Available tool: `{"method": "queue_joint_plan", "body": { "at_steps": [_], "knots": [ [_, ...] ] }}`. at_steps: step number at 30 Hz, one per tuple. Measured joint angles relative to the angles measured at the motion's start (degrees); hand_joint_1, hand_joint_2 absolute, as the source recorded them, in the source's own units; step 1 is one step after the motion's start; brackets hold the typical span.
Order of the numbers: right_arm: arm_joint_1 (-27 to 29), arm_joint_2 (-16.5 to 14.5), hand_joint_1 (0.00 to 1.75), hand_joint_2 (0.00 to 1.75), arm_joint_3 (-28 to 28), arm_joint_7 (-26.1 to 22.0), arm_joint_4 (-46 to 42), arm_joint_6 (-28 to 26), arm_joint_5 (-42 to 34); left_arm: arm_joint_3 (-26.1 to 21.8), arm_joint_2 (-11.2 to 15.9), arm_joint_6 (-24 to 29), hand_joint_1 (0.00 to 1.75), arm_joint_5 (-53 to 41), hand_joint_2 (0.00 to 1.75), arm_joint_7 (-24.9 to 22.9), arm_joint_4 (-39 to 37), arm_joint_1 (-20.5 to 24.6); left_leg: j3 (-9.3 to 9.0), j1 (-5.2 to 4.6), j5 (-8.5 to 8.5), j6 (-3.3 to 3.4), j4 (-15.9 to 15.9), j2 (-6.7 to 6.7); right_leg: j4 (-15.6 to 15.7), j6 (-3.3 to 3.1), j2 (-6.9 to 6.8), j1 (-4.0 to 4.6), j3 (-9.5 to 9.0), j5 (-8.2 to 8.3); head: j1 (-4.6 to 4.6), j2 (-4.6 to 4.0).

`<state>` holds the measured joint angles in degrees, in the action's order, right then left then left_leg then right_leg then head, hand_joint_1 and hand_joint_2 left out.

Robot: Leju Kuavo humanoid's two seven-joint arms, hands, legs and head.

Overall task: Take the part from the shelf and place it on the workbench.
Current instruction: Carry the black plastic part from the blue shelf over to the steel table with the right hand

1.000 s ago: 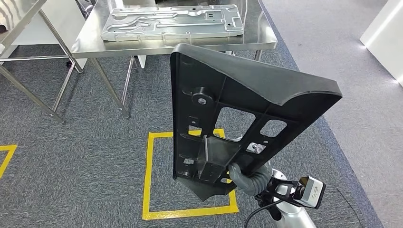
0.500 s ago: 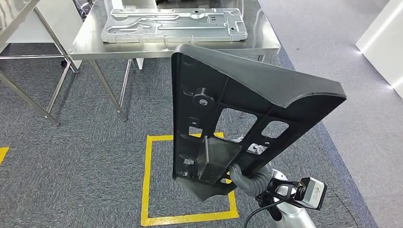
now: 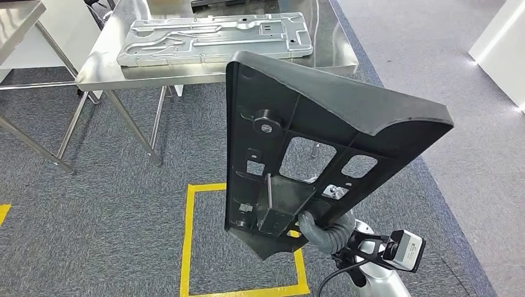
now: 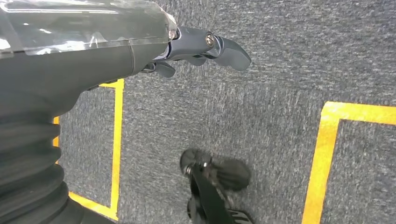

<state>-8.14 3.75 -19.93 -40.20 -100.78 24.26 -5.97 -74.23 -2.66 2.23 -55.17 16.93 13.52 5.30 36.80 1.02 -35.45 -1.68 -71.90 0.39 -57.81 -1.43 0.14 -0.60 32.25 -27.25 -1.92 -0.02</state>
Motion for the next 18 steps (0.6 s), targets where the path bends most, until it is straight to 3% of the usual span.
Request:
{"method": "queue_joint_plan", "body": {
  "at_steps": [1, 2, 4, 6, 8, 11, 13, 15, 16, 17, 18],
  "knots": [
    [0.1, 0.0, 1.69, 1.75, 0.0, 0.0, 0.0, 0.0, 0.0, 0.0, 0.0, 0.0, 0.00, 0.0, 1.75, 0.0, 0.0, -0.1, 1.91, -0.02, 0.00, 0.09, -2.3, 0.00, 0.0, -0.08, 0.10, 0.19, -0.43, -0.40, 0.00, 0.00],
    [0.1, 0.0, 1.69, 1.75, 0.0, 0.0, 0.0, 0.0, 0.0, 0.0, 0.0, -0.1, 0.00, 0.0, 1.75, 0.0, 0.0, -0.2, 2.77, -0.08, 1.24, 0.30, -2.3, -0.02, 0.0, -0.12, 0.22, 0.38, -0.96, -0.82, 0.00, 0.00],
    [0.1, 0.0, 1.69, 1.75, 0.0, 0.0, 0.0, -0.1, 0.0, 0.0, 0.0, -0.2, 0.00, 0.0, 1.75, 0.0, 0.0, -0.2, 1.27, -0.42, 6.64, 1.25, 4.1, -0.07, 0.0, -0.13, 0.36, 0.77, -2.39, -1.81, 0.00, 0.00],
    [0.1, -0.1, 1.69, 1.75, 0.0, 0.0, 0.0, -0.1, 0.0, 0.0, 0.2, -0.3, 0.00, 0.0, 1.75, 0.0, 0.0, -0.2, -1.35, -0.96, 10.01, 2.46, 10.7, -0.10, 0.1, 0.18, 0.39, 1.07, -3.46, -2.72, 0.01, 0.00],
    [0.1, -0.1, 1.69, 1.75, 0.0, 0.0, -0.1, -0.1, 0.0, 0.0, 0.3, -0.3, 0.00, 0.0, 1.75, 0.1, 0.0, -0.1, -2.41, -1.34, 9.97, 3.11, 12.9, -0.14, 0.2, 0.82, 0.41, 0.99, -3.83, -2.92, 0.01, 0.00],
    [0.3, -0.1, 1.69, 1.75, 0.0, 0.0, -0.4, -0.2, 0.0, 0.0, 0.3, -0.4, 0.00, 0.0, 1.75, 0.1, 0.0, -0.2, -3.84, -1.02, 9.87, 3.55, 14.6, -0.32, -1.2, 1.71, 0.29, 0.82, -3.78, -2.97, 0.01, 0.00],
    [0.4, -0.1, 1.69, 1.75, 0.0, 0.0, -0.6, -0.2, 0.1, 0.0, 0.3, -0.4, 0.00, 0.0, 1.75, 0.1, 0.0, -0.1, -4.88, -0.76, 9.63, 3.89, 15.2, -0.35, -6.0, 2.26, 0.22, 0.63, -1.20, -5.11, 0.02, 0.00],
    [0.6, -0.1, 1.69, 1.75, 0.0, 0.0, -0.6, -0.3, 0.2, 0.0, 0.3, -0.4, 0.00, 0.0, 1.75, 0.1, 0.0, -0.1, -5.35, -0.72, 9.13, 4.06, 15.3, -0.35, -13.0, 2.78, 0.21, 0.29, 3.66, -7.94, 0.01, 0.00],
    [0.8, -0.1, 1.69, 1.75, 0.0, 0.0, -0.6, -0.3, 0.3, 0.0, 0.3, -0.4, 0.00, 0.0, 1.75, 0.1, 0.0, -0.1, -5.62, -0.70, 8.83, 4.00, 15.3, -0.37, -15.3, 3.01, 0.20, 0.07, 5.71, -8.35, 0.02, 0.00],
    [0.9, -0.1, 1.69, 1.75, 0.0, 0.0, -0.6, -0.3, 0.4, 0.0, 0.3, -0.4, 0.00, 0.0, 1.75, 0.1, 0.0, -0.2, -6.02, -0.63, 8.48, 3.88, 15.2, -0.39, -15.5, 3.26, 0.17, -0.14, 6.80, -7.45, 0.02, 0.00],
    [1.0, -0.1, 1.69, 1.75, 0.0, 0.0, -0.6, -0.3, 0.5, 0.0, 0.3, -0.4, 0.00, 0.0, 1.75, 0.1, 0.0, -0.3, -6.56, -0.54, 8.08, 3.69, 15.2, -0.41, -13.6, 3.46, 0.13, -0.34, 6.74, -5.30, 0.02, 0.00]
  ]
}}
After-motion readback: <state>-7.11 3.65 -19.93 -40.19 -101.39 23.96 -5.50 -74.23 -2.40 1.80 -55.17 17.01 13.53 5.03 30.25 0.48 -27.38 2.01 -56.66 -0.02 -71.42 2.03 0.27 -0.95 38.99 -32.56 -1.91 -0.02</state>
